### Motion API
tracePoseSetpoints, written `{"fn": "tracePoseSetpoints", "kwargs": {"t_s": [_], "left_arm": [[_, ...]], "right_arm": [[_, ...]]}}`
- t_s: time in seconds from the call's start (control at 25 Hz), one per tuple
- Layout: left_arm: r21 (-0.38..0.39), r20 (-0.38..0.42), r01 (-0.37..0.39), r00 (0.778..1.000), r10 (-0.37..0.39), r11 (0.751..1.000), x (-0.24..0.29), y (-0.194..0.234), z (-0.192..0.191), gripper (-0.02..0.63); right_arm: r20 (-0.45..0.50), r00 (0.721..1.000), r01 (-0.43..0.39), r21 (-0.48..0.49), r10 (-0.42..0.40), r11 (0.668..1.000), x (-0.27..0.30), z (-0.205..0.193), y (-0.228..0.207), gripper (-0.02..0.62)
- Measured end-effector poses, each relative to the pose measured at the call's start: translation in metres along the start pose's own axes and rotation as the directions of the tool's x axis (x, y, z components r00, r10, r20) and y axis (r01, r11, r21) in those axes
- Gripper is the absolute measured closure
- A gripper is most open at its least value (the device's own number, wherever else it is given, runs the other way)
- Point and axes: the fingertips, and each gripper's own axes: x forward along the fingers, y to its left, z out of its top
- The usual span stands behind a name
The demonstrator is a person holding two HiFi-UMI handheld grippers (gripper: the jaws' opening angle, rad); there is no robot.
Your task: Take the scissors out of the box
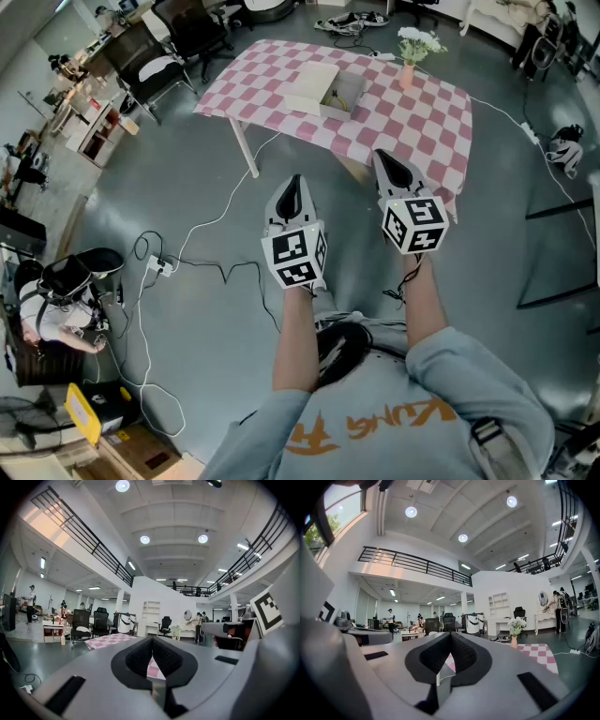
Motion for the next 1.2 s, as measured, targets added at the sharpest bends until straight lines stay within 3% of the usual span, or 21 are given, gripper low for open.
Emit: {"fn": "tracePoseSetpoints", "kwargs": {"t_s": [0.16, 0.36, 0.84, 1.2], "left_arm": [[0.003, 0.004, -0.001, 1.0, 0.001, 1.0, 0.013, 0.012, 0.002, 0.586], [0.007, 0.023, -0.019, 1.0, 0.018, 1.0, 0.032, 0.047, 0.012, 0.586], [-0.055, -0.041, -0.012, 0.999, 0.01, 0.998, 0.128, 0.129, -0.004, 0.586], [-0.125, -0.108, 0.106, 0.987, -0.12, 0.987, 0.202, 0.125, -0.03, 0.586]], "right_arm": [[0.012, 1.0, -0.02, -0.004, 0.02, 1.0, 0.023, 0.007, 0.002, 0.598], [0.054, 0.998, -0.019, 0.058, 0.015, 0.998, 0.064, 0.015, 0.009, 0.598], [-0.041, 0.999, 0.004, 0.069, -0.001, 0.998, 0.179, -0.017, 0.01, 0.598], [-0.12, 0.984, 0.143, 0.054, -0.135, 0.988, 0.205, -0.032, -0.037, 0.598]]}}
